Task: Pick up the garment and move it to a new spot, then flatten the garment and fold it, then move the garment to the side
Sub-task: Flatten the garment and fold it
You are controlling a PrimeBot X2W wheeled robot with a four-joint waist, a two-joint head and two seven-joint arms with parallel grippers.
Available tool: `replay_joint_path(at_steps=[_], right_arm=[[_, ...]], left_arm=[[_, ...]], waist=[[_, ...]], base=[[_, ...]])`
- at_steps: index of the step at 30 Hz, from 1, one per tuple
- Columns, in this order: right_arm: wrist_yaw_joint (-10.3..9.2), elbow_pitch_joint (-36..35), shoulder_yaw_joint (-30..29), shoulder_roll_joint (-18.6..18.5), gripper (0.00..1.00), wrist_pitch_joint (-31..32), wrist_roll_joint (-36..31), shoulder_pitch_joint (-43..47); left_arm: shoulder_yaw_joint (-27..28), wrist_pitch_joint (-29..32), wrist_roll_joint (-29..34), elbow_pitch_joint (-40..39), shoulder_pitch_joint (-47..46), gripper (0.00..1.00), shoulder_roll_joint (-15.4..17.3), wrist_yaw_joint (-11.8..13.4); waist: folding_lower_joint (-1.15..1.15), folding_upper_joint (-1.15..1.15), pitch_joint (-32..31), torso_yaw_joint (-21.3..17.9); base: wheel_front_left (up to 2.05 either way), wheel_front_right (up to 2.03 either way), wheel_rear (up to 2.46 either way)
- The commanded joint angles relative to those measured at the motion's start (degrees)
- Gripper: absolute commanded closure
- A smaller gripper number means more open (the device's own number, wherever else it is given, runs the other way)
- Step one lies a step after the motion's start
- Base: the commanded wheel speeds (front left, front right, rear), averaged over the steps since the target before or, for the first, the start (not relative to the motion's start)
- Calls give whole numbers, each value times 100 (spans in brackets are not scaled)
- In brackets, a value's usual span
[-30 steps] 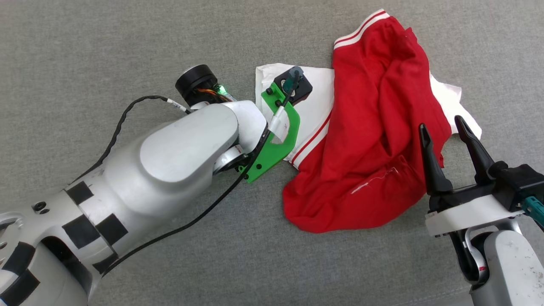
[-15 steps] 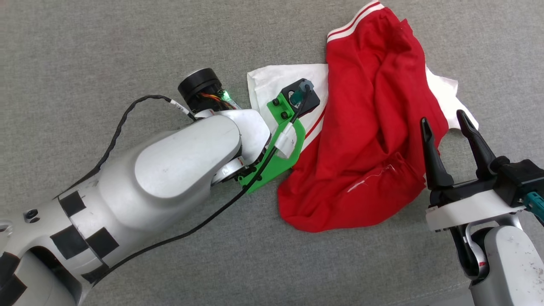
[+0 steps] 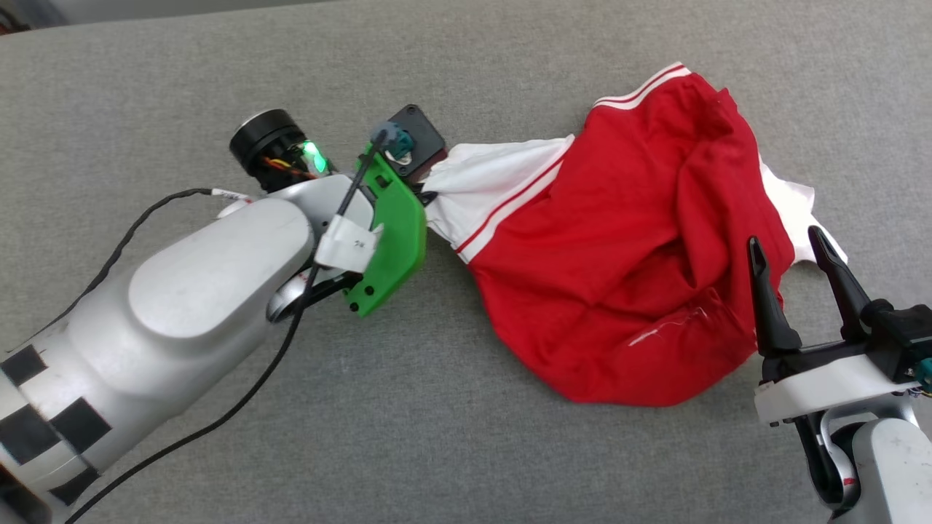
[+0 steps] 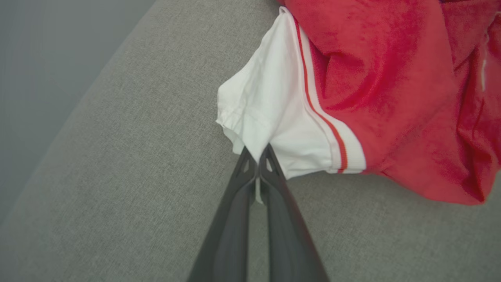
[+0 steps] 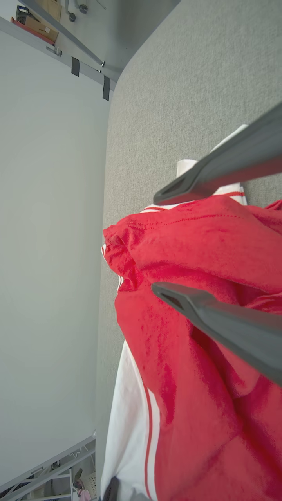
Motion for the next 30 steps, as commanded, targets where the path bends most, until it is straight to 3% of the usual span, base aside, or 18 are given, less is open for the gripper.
replay_joint_path(at_steps=[1,5,19,25,29,30], right_arm=[[-3,24,-31,-37,0,-52,-25,81],[-3,80,-94,-70,0,-52,-9,210],[-3,306,-274,-122,0,-52,71,587],[-3,393,-318,-136,0,-52,88,598],[-3,465,-330,-145,0,-26,91,597],[-3,497,-372,-156,0,2,86,621]], left_arm=[[57,-127,-20,-40,180,100,138,57],[253,-478,-114,-295,504,100,542,350],[877,-1476,-807,-1312,2160,100,2124,1772],[913,-1905,-1343,-1324,3077,100,2133,2154],[816,-2138,-1660,-1022,3627,100,1848,2137],[688,-2203,-1782,-717,3882,100,1543,2043]], waist=[[-1,0,-311,315],[-1,0,-488,477],[-1,0,-791,904],[-1,0,-801,936],[-1,0,-821,918],[-1,0,-860,917]], base=[[0,0,0],[0,0,0],[0,0,0],[0,0,0],[0,0,0],[0,0,0]])
